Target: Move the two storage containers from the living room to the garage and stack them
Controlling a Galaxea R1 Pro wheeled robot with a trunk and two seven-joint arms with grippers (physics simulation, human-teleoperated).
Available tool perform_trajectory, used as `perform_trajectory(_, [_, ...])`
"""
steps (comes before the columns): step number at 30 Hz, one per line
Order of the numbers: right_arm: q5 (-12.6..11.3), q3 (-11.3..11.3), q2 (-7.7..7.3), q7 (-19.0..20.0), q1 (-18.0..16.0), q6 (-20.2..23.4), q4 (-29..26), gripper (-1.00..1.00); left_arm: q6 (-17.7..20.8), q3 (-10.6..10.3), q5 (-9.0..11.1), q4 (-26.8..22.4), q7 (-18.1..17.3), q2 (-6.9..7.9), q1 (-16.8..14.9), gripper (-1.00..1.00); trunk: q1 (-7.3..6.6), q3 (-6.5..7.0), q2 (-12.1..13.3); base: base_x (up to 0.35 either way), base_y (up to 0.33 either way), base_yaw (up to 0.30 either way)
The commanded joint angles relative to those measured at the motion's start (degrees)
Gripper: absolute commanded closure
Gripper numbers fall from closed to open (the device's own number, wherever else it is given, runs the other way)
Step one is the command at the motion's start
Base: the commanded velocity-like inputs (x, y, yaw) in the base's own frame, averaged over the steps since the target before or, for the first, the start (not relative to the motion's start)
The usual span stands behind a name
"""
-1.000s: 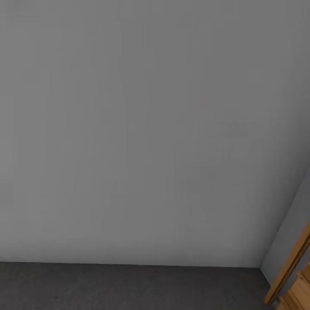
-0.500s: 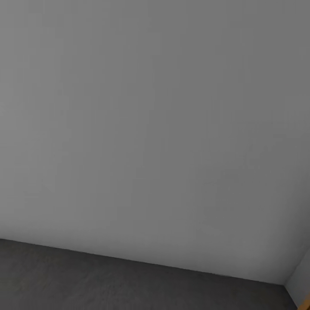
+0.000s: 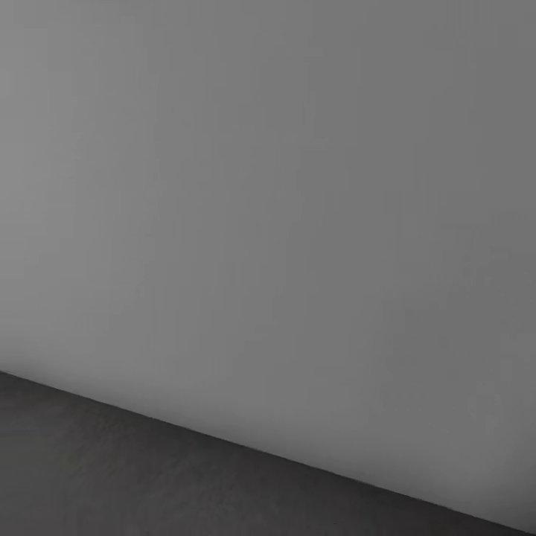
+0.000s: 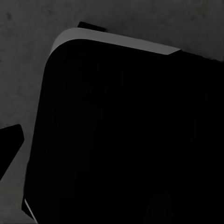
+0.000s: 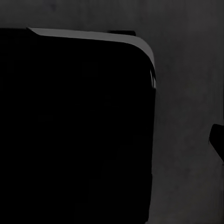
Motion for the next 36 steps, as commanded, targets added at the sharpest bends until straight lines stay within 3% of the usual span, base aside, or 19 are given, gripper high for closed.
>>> perform_trajectory(1, [0.0, 0.0, -0.05, 0.0, 0.0, -0.2, 0.0, -1.00, -0.1, 0.2, 0.6, 0.0, 0.1, -0.06, 0.0, -1.00, 0.00, -0.01, 0.0, 0.000, 0.000, 0.273])
perform_trajectory(36, [0.3, 0.2, -0.08, 0.0, 0.0, -0.5, 0.0, -1.00, -2.9, 0.4, 0.5, 0.1, 0.4, -0.14, 0.0, -1.00, 0.00, 1.23, 0.0, 0.000, 0.000, 0.273])
